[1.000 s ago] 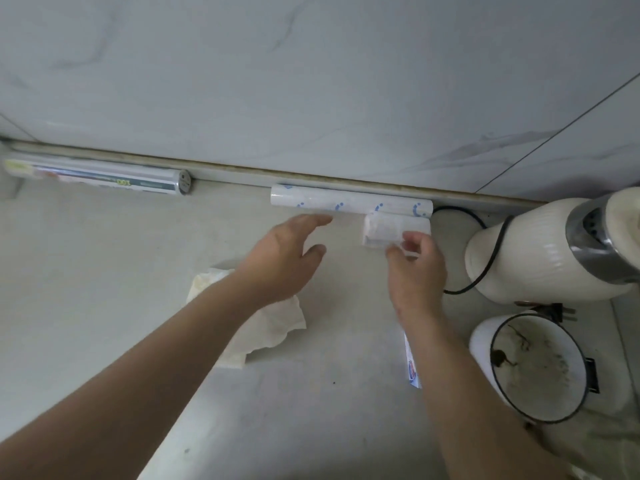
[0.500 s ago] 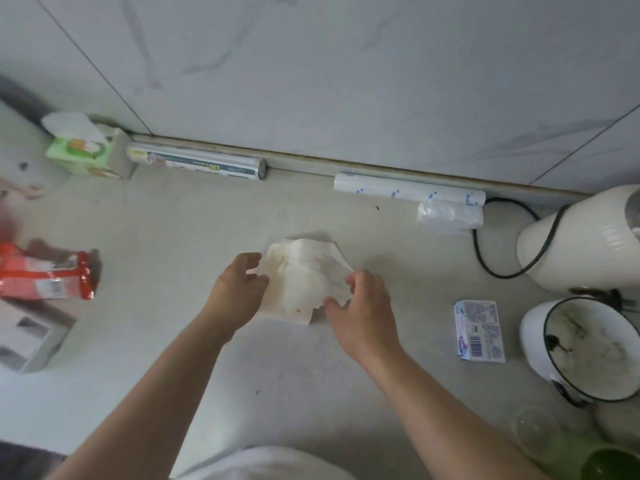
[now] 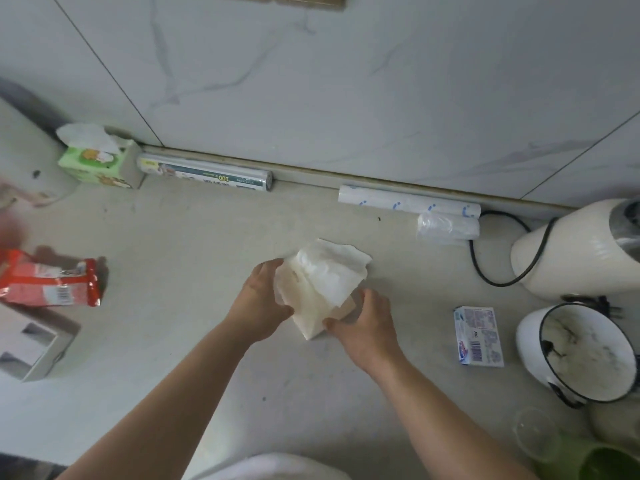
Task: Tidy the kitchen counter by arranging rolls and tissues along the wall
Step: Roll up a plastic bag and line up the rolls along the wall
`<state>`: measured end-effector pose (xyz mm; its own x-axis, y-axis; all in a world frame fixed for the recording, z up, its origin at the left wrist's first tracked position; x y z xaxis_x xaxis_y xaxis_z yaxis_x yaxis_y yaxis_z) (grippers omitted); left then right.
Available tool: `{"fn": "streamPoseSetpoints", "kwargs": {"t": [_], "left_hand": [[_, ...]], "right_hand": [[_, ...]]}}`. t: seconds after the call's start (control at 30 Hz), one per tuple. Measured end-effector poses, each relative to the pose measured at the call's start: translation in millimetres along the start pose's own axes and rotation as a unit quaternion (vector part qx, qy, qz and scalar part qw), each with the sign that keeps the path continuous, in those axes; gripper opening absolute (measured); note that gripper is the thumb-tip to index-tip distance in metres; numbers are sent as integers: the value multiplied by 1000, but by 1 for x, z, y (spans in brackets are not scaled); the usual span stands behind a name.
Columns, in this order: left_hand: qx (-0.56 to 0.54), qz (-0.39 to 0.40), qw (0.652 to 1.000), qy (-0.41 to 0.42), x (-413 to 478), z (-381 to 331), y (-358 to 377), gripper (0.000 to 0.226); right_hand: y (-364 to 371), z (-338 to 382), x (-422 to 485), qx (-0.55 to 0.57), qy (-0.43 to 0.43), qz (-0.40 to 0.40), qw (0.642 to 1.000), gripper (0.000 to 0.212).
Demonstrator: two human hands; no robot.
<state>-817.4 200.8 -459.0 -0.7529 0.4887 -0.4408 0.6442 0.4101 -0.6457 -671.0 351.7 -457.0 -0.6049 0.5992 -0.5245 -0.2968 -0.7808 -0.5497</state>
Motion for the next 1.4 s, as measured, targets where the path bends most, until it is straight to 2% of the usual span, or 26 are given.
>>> {"fn": "streamPoseSetpoints", "kwargs": {"t": [0.13, 0.27, 0.37, 0.5, 0.67, 1.0, 1.17, 1.3, 1.33, 1.4], "left_hand": [[29, 22, 999, 18, 17, -6, -1, 93], [48, 16, 998, 29, 30, -13, 1, 84], [64, 15, 997, 39, 37, -16, 5, 64], [46, -17, 998, 39, 44, -18, 8, 35], [-2, -56, 998, 16, 55, -27, 12, 4], [-101, -58, 993, -5, 86, -77, 26, 4], [-144, -70, 987, -20, 102, -89, 28, 6], [-151, -71, 986, -23, 113, -91, 30, 8], [-136, -64, 988, -23, 115, -90, 31, 10], [-98, -55, 994, -14, 118, -88, 32, 29]], "right_hand": [[2, 8, 5, 26, -20, 46, 998, 74], [-2, 16, 15, 148, -5, 41, 988, 60], [-10, 17, 24, 230, 14, 51, 972, 41], [-18, 13, 32, 214, 18, 59, 975, 34], [-32, 14, 43, 202, -12, 23, 979, 29], [-81, 35, 90, 178, -34, -36, 983, 26], [-102, 52, 110, 158, -85, -53, 982, 17], [-108, 59, 120, 138, -135, -56, 979, 18], [-107, 58, 122, 138, -138, -48, 980, 19], [-106, 54, 123, 139, -133, -34, 981, 23]]}}
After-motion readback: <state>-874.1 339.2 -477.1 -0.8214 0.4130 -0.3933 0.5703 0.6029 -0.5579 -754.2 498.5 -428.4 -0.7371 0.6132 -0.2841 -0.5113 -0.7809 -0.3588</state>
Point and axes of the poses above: each hand's wrist, its own x-axis towards the middle knuckle, its own y-axis out of the palm, z = x × y, the point moved 3 cm from there along x, towards the middle knuckle
